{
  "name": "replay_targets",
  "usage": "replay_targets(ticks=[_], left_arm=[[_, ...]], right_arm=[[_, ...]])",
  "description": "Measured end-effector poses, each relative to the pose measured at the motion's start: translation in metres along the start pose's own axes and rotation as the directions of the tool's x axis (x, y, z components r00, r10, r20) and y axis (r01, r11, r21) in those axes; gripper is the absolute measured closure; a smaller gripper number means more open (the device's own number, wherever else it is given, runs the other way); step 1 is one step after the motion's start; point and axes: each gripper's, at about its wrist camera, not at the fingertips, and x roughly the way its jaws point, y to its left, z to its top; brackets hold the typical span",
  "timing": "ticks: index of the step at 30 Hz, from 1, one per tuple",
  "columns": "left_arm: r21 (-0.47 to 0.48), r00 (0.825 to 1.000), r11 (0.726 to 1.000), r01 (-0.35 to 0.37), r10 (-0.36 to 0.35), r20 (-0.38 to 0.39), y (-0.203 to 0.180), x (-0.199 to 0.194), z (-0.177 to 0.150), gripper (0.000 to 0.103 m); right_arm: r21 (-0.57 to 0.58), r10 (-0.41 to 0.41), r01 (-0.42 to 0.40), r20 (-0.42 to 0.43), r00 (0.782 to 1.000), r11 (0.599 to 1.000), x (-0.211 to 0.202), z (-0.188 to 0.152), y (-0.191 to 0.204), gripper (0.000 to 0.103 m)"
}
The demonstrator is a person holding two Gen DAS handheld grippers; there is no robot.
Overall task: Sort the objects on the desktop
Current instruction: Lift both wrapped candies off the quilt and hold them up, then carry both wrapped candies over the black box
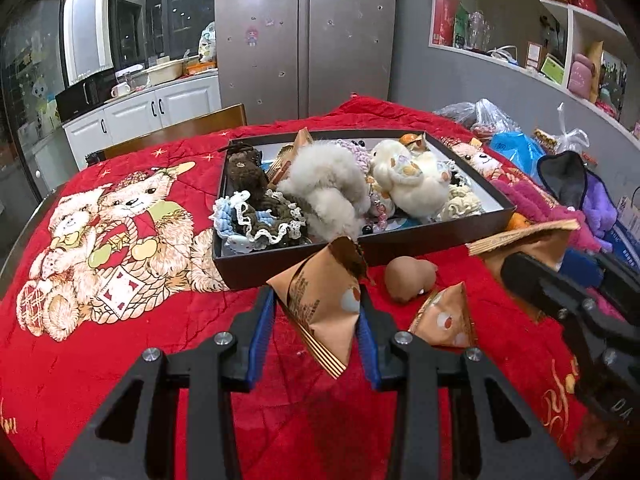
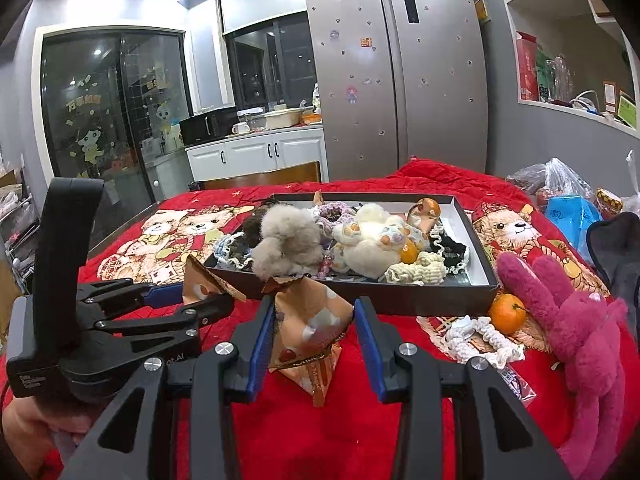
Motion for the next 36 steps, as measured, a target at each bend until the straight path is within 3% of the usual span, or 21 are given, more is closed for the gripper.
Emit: replay_targets(ticks=[7, 16, 24, 29, 33, 36], left_arm=[[-0.004, 0.999, 1.0, 0.008, -0.008, 0.037, 0.0, -0.017, 0.014, 0.064], [-0.038, 0.999, 0.999, 0.013, -0.011, 0.037, 0.015, -0.017, 0.067, 0.064], [-0.024, 1.0, 1.0, 0.008, -0.008, 0.001, 0.018, 0.026, 0.125, 0.064], [-0.003, 1.0, 1.0, 0.02, -0.02, -0.024, 0.017, 0.065, 0.161, 0.064], [-0.018, 0.999, 0.999, 0.037, -0.037, -0.01, 0.018, 0.091, 0.171, 0.064], [-0.002, 0.998, 0.999, 0.046, -0.046, -0.043, 0.016, 0.113, 0.175, 0.064]], right_arm=[[-0.014, -0.001, 0.001, 0.004, 1.0, 1.0, -0.002, 0.002, 0.013, 0.063], [0.007, 0.002, -0.002, 0.002, 1.0, 1.0, 0.002, 0.04, 0.008, 0.063], [0.016, -0.033, 0.033, 0.001, 0.999, 0.999, 0.027, 0.085, -0.007, 0.063], [0.025, -0.063, 0.064, -0.021, 0.998, 0.998, 0.066, 0.114, -0.022, 0.063], [-0.002, -0.14, 0.14, -0.017, 0.99, 0.99, 0.097, 0.13, -0.03, 0.063], [0.014, -0.153, 0.154, -0.036, 0.988, 0.988, 0.118, 0.138, -0.041, 0.063]])
